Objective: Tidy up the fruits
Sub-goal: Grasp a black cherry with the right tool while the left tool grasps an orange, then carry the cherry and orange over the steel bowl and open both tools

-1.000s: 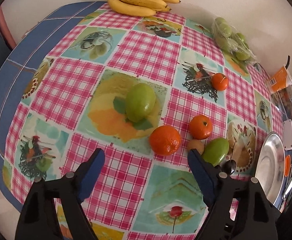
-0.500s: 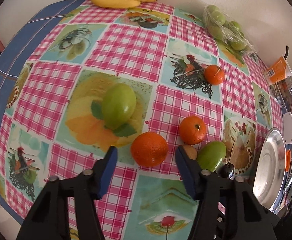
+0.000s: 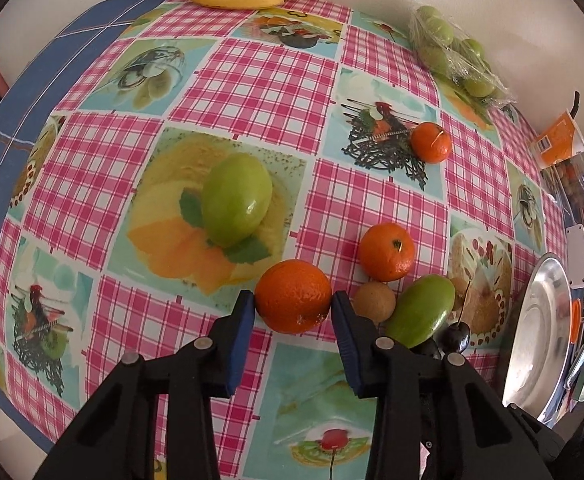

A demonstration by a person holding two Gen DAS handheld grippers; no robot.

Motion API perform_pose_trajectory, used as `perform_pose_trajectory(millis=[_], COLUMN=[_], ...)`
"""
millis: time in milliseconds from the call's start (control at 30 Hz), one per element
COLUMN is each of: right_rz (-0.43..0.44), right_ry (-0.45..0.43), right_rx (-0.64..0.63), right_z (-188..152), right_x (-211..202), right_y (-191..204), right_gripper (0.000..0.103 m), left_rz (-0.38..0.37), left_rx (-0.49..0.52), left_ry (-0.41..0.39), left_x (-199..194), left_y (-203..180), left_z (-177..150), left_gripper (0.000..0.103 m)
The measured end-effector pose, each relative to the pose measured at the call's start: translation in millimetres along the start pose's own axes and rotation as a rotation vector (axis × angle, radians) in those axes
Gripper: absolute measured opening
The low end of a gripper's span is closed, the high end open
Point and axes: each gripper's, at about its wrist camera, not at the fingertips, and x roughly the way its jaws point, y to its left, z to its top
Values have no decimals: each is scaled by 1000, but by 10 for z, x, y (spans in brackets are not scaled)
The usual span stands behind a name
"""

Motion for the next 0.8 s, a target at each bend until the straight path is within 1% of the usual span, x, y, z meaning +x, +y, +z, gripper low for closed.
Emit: perform_pose_trajectory(millis=[167,300,467,600,800], right_rz=[11,24,10,17,-13], right_ry=[-16,-42,-79,-97,-133], right_rx=[5,7,12,35,73], right_z=[-45,-80,-107,-103,-60], right_x=[-113,-252,-411,-502,-639], right_y=[-14,-32,-66,-143,-300], right_gripper=[30,30,30,30,30], left_rz=[-5,-7,-15,-12,-24], left_rx=[-25,-30,-33,-25,-15], left_ry=[5,-9,-28,-44,-62], left_x=[-61,-163,-314,-407,-498], left_y=[44,46,19,-61,-232], left_z=[-60,-119,-188,-218,-231], left_gripper=[41,41,41,41,41])
